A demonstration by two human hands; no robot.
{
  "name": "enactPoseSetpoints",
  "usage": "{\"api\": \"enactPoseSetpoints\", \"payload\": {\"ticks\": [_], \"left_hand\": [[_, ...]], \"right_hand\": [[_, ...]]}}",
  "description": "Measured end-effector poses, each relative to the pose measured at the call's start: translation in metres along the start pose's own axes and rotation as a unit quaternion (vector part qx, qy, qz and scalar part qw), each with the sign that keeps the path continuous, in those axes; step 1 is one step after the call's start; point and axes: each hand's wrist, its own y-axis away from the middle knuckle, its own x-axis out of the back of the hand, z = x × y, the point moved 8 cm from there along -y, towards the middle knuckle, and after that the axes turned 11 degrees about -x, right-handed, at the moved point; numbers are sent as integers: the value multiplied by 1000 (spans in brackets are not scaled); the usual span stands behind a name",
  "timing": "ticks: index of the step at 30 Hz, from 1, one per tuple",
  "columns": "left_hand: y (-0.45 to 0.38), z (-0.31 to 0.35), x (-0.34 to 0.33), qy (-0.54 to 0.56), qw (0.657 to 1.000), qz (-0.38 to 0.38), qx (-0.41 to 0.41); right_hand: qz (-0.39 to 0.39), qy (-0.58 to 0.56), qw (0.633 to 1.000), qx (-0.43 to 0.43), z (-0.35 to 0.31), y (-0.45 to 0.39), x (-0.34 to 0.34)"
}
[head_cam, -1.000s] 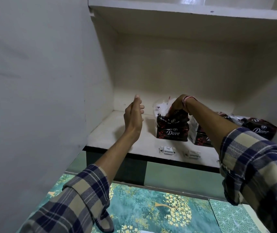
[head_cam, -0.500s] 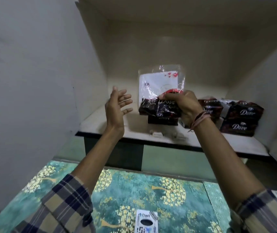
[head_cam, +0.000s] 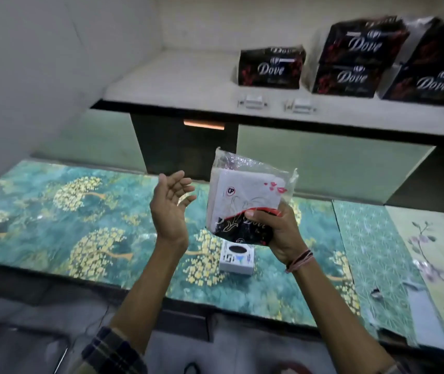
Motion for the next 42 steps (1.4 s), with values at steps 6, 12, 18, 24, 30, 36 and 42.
{"api": "enactPoseSetpoints", "payload": {"ticks": [6,12,18,24,30,36,42], "left_hand": [[5,-82,56,-71,990,51,108],[-7,-142,82,-128,963,62,227],[0,-194,68,-132,923,-91,350],[-2,-228,65,-102,915,-111,374],[-27,-226,79,-88,932,-46,347],[-43,-212,99,-116,926,-34,357],[-44,-210,109,-117,921,-37,371]], "right_hand": [[114,-34,988,-96,88,-33,41],[191,-91,969,-130,129,-70,50],[260,-165,943,-129,151,-95,41],[269,-183,935,-142,172,-104,35],[267,-127,945,-140,158,-107,65],[234,-5,969,-77,102,-129,107],[48,121,968,-215,115,-146,56]]}}
